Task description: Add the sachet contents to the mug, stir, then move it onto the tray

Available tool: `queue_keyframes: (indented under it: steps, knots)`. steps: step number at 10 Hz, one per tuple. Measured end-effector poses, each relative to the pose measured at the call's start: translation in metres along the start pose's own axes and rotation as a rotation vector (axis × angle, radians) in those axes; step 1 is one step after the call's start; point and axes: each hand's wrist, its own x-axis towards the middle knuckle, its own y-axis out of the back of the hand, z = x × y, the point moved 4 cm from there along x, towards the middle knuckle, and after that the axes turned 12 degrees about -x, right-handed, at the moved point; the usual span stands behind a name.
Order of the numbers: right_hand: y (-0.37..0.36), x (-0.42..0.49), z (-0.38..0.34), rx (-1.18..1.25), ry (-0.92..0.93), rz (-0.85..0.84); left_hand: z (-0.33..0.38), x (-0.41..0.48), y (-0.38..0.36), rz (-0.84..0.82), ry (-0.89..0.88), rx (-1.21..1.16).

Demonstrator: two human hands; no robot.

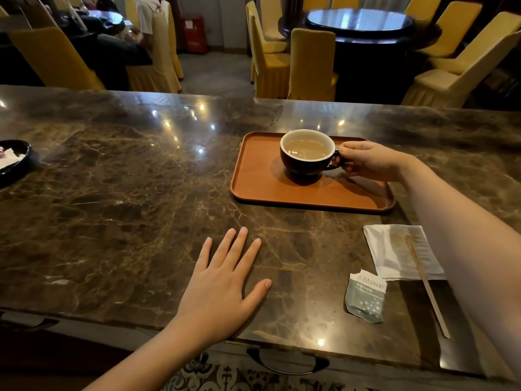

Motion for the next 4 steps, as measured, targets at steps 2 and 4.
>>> queue_keyframes:
  steps: [2,4]
  knots:
    - [0.002,-0.005,-0.006,-0.105,-0.043,0.026,0.000,0.000,0.000,0.000,0.000,-0.015]
    - [-0.003,-0.016,-0.013,-0.226,-0.107,0.171,-0.001,0.000,0.000,-0.009,-0.006,-0.029]
